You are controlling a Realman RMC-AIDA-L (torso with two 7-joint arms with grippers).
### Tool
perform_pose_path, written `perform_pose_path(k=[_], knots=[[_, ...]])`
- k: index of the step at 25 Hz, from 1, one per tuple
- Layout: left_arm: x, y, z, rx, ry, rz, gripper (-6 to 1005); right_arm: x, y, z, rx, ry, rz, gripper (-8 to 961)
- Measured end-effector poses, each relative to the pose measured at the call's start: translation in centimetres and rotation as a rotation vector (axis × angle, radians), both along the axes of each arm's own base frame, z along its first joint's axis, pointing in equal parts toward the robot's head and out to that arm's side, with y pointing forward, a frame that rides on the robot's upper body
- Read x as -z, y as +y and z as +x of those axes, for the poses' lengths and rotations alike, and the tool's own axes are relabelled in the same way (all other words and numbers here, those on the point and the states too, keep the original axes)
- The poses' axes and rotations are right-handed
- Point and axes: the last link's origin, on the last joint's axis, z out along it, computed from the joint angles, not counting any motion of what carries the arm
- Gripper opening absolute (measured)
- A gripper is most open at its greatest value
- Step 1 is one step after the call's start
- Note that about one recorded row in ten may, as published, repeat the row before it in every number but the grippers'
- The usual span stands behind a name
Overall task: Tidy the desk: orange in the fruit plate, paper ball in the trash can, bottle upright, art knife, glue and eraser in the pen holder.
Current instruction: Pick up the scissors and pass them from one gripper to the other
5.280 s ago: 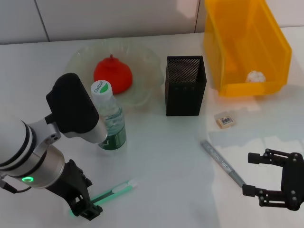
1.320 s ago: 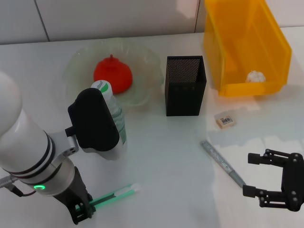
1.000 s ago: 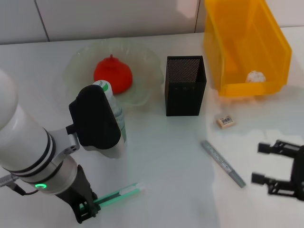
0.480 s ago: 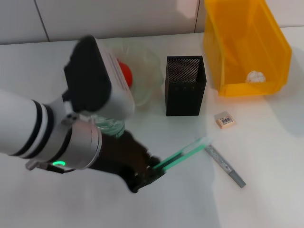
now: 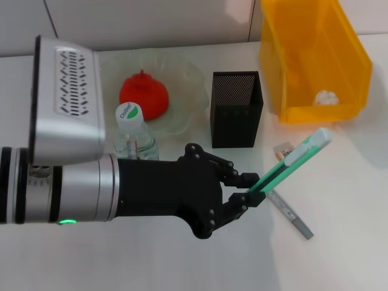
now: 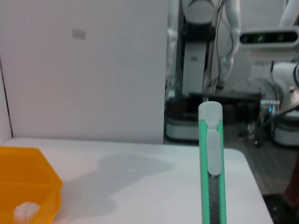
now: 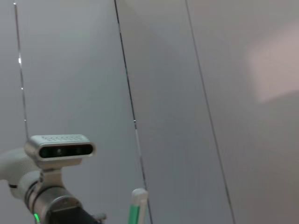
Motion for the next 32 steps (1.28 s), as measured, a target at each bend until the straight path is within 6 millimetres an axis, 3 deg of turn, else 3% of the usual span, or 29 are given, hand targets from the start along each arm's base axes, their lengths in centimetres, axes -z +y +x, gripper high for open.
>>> perform_pose_path(k=[10, 32], knots=[[1.5, 0.8, -1.3, 0.008, -0.02, -0.04, 212, 3.5, 3.0, -3.0, -0.164, -0.012, -0.138, 767], [1.7, 0.7, -0.9, 0.052, -0.02, -0.058, 231, 5.0, 5.4, -5.5, -0.278, -0.022, -0.278, 761]])
